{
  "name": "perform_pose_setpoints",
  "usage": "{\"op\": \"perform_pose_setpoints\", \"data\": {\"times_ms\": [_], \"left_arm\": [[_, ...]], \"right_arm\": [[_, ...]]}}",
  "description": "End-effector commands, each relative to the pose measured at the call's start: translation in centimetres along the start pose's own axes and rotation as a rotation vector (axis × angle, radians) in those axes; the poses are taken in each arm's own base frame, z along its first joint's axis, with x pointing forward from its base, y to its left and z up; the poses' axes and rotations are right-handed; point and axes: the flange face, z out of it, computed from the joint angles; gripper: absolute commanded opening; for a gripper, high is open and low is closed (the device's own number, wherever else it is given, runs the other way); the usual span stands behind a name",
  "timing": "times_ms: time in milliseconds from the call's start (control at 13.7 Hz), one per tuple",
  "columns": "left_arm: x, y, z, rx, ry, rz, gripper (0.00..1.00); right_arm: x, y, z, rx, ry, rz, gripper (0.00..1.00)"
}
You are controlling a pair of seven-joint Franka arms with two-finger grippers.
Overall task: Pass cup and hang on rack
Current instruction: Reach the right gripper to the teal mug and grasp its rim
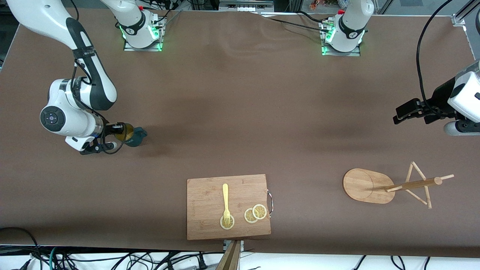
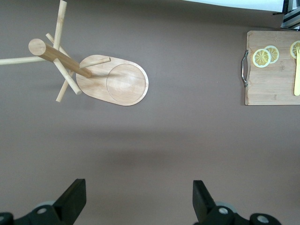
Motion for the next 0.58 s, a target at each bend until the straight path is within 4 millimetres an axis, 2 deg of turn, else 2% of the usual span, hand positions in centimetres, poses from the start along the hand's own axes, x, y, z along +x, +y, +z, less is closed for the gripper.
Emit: {"op": "perform_pose_setpoints", "data": {"times_ms": [0, 146, 219, 292, 439, 512], "left_arm": [[0.1, 0.1, -0.5, -0.024, 0.005, 0.013, 1.0], [0.1, 0.1, -0.5, -0.024, 0.005, 0.015, 1.0], [0.1, 0.0, -0.5, -0.024, 0.005, 0.015, 1.0], [0.1, 0.0, -0.5, -0.026, 0.005, 0.015, 1.0], [0.1, 0.0, -0.5, -0.026, 0.005, 0.018, 1.0], [0.1, 0.0, -0.5, -0.026, 0.005, 0.018, 1.0]], "right_arm": [[0.8, -1.5, -1.5, 0.004, 0.024, -0.037, 0.0], [2.2, -4.1, -4.1, 0.011, 0.054, -0.069, 0.0], [2.9, -6.2, -5.5, 0.019, 0.071, -0.067, 0.0], [3.5, -8.8, -6.0, 0.037, 0.082, -0.031, 0.0], [4.7, -15.9, -7.3, 0.058, 0.108, 0.067, 0.0], [5.2, -20.2, -8.1, 0.06, 0.123, 0.107, 0.0]]}}
